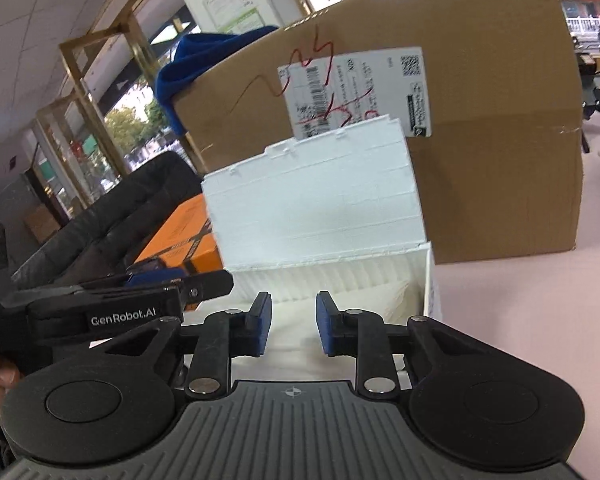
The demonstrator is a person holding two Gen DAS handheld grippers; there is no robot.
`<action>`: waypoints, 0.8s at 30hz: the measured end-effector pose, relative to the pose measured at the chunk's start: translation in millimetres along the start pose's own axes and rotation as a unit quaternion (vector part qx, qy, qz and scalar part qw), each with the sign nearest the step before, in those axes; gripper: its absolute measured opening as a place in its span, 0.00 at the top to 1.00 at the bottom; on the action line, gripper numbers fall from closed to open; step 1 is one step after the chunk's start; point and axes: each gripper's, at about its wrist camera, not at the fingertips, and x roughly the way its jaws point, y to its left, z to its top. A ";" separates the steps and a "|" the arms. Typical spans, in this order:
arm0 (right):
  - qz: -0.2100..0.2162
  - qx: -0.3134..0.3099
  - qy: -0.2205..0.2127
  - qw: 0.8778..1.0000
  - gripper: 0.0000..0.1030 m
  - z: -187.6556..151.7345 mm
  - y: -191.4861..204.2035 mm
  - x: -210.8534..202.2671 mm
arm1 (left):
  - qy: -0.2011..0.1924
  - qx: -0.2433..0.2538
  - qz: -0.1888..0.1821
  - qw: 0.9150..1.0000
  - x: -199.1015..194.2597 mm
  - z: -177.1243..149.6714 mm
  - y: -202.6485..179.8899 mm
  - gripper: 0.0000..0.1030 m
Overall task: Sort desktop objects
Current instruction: 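Lower the white napkin into the box and open both grippers, then withdraw both grippers from the white box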
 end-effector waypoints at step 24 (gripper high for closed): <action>-0.023 0.001 0.020 1.000 0.61 -11.8 -5.7 24.7 | 0.106 -0.018 -0.055 0.993 58.1 -22.7 -7.1 0.61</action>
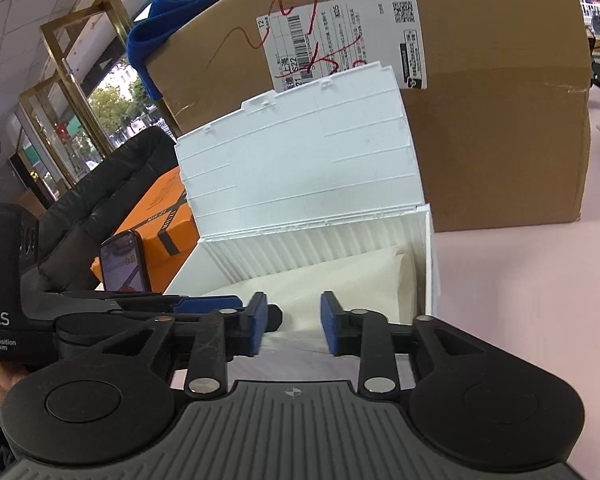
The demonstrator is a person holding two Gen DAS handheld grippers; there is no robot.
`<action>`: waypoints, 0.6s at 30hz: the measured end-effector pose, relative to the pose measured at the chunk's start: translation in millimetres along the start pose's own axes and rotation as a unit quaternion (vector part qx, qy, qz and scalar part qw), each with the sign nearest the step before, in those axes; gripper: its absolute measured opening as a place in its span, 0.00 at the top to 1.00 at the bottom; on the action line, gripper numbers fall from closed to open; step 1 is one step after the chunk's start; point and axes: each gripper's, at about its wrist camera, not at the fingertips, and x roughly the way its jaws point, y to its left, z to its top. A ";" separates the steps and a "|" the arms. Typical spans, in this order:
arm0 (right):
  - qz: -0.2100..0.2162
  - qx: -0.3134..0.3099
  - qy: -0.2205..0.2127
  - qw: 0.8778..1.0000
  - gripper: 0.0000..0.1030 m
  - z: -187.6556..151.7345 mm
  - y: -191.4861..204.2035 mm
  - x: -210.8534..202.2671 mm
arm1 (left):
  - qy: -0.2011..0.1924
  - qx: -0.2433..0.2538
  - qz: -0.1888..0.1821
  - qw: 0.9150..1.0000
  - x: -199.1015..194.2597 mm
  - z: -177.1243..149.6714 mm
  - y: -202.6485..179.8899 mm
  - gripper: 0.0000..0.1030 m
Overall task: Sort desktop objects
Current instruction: 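Withdraw both grippers from the white box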
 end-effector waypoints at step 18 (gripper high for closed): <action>0.067 -0.163 0.013 0.984 0.65 -11.2 28.4 -6.8 | -0.088 -0.072 0.001 0.994 -46.4 15.1 23.8 0.55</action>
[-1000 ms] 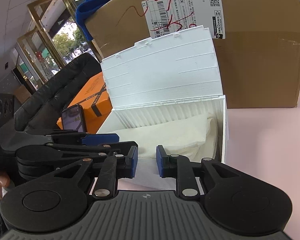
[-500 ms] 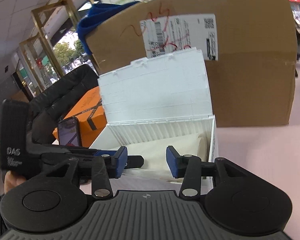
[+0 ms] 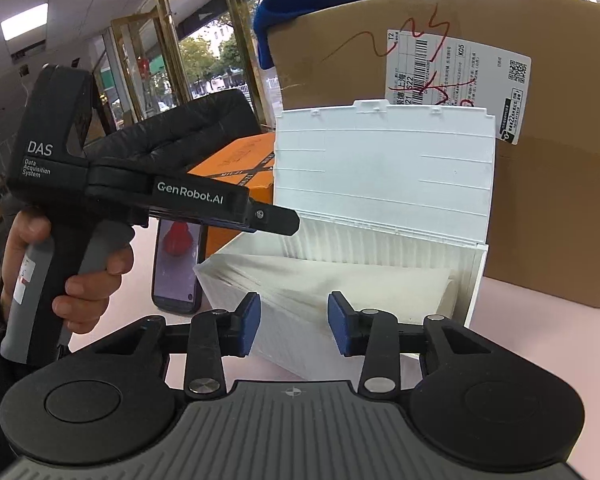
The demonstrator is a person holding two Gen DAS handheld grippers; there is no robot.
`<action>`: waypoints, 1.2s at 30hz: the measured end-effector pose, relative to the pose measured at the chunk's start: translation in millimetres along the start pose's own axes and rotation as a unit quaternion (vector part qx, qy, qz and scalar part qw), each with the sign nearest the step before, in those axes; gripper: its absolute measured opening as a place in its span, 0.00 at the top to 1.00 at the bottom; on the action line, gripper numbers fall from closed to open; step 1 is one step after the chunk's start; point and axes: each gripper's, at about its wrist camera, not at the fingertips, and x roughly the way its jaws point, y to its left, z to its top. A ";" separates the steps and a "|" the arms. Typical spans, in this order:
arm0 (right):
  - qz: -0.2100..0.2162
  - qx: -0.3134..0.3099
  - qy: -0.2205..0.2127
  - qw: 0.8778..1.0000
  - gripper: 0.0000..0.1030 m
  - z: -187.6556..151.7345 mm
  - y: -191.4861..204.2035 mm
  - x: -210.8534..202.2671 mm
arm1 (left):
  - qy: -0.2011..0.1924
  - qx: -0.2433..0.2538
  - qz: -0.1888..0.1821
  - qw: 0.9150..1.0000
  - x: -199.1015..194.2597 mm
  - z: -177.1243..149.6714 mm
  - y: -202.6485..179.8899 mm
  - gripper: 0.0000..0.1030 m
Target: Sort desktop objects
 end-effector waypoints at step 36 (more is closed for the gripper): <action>-0.043 0.035 0.143 0.988 0.96 30.3 -32.6 95.2 | -0.036 -0.016 -0.065 0.997 -31.1 19.8 15.4 0.41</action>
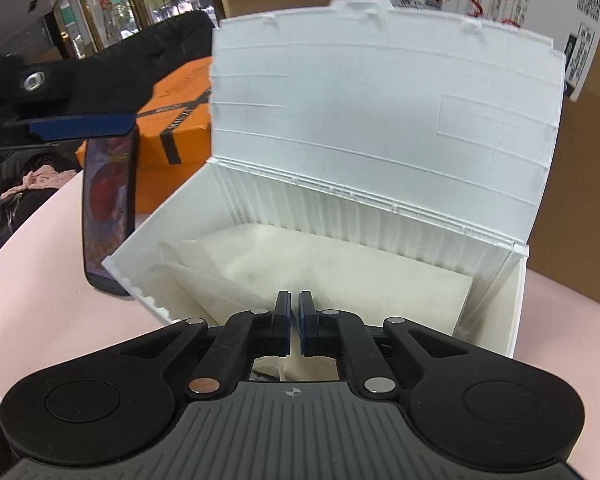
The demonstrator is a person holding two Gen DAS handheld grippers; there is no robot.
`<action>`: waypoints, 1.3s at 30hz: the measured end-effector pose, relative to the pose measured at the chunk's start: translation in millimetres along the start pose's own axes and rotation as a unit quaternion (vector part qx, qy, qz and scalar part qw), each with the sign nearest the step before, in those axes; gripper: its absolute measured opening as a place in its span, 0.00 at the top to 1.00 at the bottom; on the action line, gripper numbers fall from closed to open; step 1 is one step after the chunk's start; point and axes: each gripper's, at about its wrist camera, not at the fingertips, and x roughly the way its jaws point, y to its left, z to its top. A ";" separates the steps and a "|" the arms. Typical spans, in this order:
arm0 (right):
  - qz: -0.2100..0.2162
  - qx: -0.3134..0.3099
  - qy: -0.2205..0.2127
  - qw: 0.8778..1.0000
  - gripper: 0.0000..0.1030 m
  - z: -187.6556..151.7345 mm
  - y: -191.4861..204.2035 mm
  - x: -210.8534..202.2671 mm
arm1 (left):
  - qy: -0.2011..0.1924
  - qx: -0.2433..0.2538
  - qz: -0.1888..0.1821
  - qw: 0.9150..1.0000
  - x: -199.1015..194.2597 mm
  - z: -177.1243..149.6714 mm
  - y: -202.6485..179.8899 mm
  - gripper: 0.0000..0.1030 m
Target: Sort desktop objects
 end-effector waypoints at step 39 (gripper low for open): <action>-0.130 0.080 -0.201 0.968 0.34 -14.1 12.9 -72.5 | 0.003 -0.036 0.008 0.999 -3.0 6.8 13.0 0.26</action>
